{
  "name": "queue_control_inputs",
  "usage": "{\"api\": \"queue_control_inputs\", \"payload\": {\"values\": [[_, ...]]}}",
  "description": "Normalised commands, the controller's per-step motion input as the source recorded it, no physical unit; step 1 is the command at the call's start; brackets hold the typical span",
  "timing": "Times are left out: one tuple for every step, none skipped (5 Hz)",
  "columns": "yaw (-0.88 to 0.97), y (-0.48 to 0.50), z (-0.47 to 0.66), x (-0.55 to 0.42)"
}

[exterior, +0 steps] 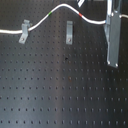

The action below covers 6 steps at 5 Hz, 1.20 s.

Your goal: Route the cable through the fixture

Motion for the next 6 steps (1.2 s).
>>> {"api": "queue_control_inputs", "payload": {"values": [[0.28,0.042,0.1,-0.167],[0.51,0.058,0.12,-0.189],[0.69,0.043,0.2,-0.1],[0.84,-0.018,0.28,-0.048],[0.85,-0.034,0.29,-0.028],[0.87,-0.037,0.28,-0.028]]}}
